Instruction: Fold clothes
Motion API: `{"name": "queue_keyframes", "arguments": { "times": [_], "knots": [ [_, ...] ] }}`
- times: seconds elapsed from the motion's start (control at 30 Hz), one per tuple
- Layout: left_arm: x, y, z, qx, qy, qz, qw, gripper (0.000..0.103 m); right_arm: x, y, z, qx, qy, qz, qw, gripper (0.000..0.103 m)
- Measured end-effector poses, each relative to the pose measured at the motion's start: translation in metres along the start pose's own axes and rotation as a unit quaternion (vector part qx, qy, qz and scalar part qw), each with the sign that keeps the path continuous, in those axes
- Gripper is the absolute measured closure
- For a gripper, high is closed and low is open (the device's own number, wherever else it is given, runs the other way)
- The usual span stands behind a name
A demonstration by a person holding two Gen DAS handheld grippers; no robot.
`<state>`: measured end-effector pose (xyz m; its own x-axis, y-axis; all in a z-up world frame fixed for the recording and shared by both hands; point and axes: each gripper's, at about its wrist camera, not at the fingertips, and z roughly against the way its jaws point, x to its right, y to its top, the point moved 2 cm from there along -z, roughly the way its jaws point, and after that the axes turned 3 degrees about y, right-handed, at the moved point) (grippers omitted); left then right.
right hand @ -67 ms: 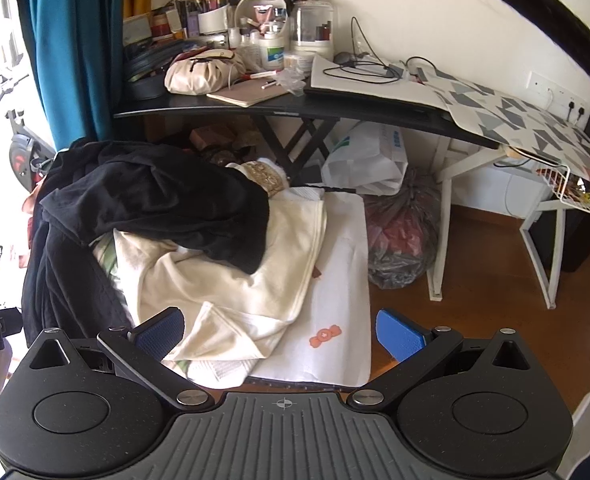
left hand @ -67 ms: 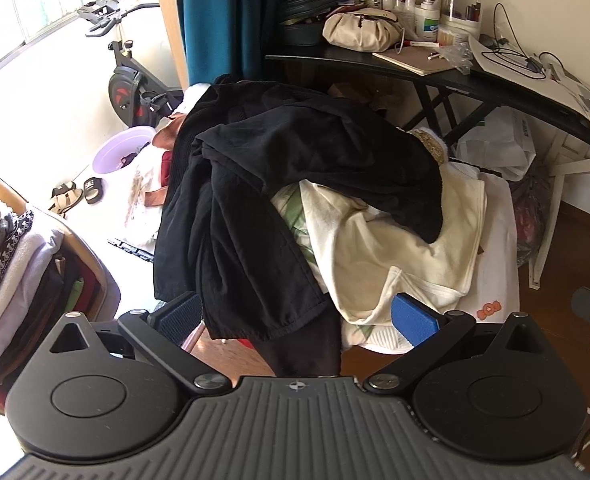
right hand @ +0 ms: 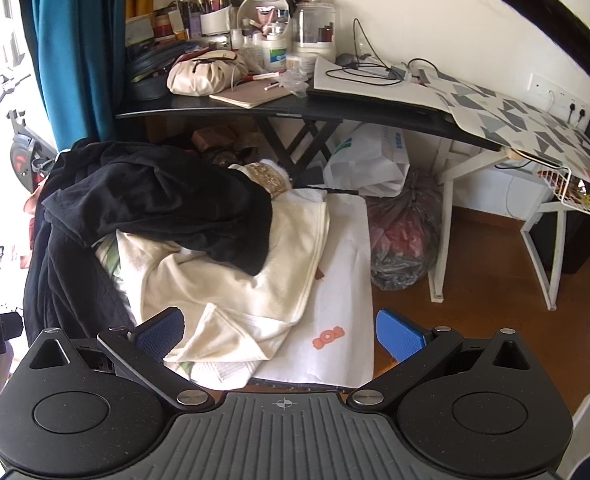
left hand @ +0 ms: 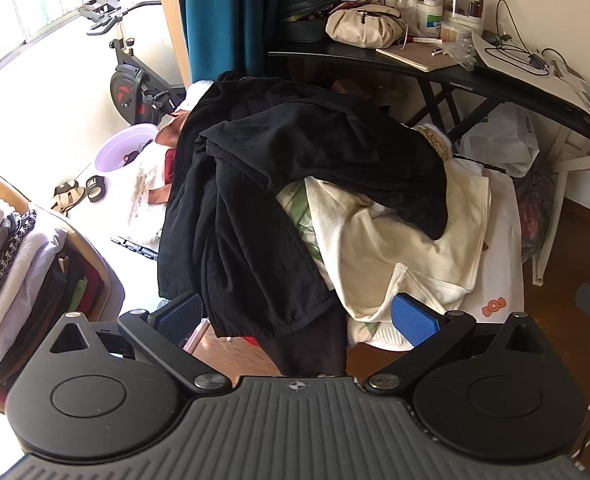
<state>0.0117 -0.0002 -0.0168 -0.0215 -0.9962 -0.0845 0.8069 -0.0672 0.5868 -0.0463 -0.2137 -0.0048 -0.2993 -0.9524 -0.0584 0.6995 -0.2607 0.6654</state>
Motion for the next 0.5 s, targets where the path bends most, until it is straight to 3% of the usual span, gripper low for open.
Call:
{"name": "queue_keyframes", "arguments": {
  "times": [0.13, 0.17, 0.23, 0.5],
  "knots": [
    [-0.022, 0.002, -0.002, -0.008, -0.040, 0.024, 0.9989, 0.000, -0.007, 0.001, 0.001, -0.004, 0.001, -0.005, 1.000, 0.001],
    [-0.027, 0.002, -0.003, -0.008, -0.037, 0.021, 0.9991, 0.000, -0.009, 0.002, 0.001, -0.005, 0.001, -0.006, 1.000, 0.001],
    [-0.007, 0.002, -0.007, -0.008, 0.012, -0.002, 0.9999, 0.000, -0.012, 0.003, 0.002, -0.007, 0.002, -0.009, 1.000, 0.001],
    [-0.013, -0.002, -0.018, -0.019, 0.009, -0.013, 0.9997, 0.000, -0.024, 0.002, 0.002, -0.004, -0.003, -0.003, 1.000, 0.001]
  ]
}}
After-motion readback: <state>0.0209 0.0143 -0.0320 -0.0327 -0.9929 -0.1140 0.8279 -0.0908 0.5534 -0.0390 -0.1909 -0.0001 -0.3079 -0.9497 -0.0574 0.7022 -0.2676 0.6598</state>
